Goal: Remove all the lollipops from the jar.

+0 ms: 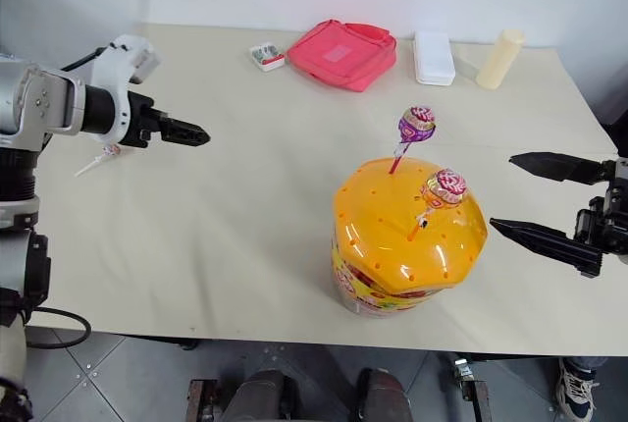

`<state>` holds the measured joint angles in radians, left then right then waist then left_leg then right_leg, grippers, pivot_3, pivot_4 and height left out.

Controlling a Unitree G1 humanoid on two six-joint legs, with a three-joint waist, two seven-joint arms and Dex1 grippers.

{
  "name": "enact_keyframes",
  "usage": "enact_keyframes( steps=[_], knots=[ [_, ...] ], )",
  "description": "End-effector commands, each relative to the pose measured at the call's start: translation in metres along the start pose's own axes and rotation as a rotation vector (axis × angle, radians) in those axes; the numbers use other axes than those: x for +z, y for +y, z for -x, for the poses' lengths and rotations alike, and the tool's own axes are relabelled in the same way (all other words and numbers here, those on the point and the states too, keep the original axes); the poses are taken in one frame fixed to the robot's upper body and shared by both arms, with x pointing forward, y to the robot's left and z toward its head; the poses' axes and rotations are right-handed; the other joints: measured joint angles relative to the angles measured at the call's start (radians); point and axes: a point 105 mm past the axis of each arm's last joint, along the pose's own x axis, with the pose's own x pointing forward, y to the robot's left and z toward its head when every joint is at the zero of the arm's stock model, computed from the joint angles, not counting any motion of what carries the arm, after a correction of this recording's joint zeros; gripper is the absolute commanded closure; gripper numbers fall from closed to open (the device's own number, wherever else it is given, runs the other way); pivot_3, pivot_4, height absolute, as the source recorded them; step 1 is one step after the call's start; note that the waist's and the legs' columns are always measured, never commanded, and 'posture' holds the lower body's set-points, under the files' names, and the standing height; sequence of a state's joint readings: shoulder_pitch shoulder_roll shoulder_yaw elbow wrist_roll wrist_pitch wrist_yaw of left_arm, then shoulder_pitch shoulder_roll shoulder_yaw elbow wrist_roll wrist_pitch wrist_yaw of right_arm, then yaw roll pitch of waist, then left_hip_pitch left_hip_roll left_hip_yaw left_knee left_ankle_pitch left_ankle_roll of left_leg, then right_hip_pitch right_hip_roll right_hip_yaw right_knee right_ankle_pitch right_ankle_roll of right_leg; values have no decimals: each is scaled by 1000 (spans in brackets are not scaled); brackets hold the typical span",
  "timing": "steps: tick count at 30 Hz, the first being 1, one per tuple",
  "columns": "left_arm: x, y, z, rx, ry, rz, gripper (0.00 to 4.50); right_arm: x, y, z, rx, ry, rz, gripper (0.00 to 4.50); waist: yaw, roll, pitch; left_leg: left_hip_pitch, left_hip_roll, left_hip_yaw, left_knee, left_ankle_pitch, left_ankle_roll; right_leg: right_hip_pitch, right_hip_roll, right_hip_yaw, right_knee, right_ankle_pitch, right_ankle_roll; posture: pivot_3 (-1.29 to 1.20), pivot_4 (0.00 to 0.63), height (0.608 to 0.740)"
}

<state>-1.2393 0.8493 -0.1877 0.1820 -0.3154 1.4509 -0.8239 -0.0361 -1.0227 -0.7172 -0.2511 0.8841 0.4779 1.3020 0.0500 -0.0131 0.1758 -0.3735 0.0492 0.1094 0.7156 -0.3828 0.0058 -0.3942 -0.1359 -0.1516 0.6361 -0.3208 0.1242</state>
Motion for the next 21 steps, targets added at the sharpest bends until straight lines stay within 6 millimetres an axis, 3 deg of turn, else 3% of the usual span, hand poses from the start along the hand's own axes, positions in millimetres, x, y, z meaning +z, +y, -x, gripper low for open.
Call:
enact_keyframes(
  steps=[1,6,9,12,16,21],
  knots=[
    [25,-46,8,-228,-139,-166,9,10,3,3,-19,-17,54,0,3,0,0,0,0,0,1,0,0,0,0,0,0,0,0,0,150,740],
    [44,-71,-2,-374,-335,-373,9,10,3,2,-36,-21,54,0,-1,0,0,0,0,0,1,0,0,0,0,0,0,0,0,0,150,740],
    [48,-108,7,-659,-544,-531,9,10,4,4,-40,-20,56,0,-1,1,0,1,0,1,1,0,0,0,0,1,1,0,0,0,150,740],
    [45,-125,13,-852,-645,-613,9,13,4,5,-42,-23,63,0,0,0,0,0,0,1,1,0,0,0,0,1,1,0,0,0,150,740],
    [41,-147,16,-1079,-754,-701,9,18,8,7,-35,-46,75,0,3,1,0,1,0,1,2,0,0,0,0,1,1,0,0,0,150,740],
    [40,-163,2,-1202,-740,-733,9,25,12,9,-24,-74,87,0,1,1,0,0,0,1,2,0,0,1,0,1,1,0,0,0,150,740]
  ],
)
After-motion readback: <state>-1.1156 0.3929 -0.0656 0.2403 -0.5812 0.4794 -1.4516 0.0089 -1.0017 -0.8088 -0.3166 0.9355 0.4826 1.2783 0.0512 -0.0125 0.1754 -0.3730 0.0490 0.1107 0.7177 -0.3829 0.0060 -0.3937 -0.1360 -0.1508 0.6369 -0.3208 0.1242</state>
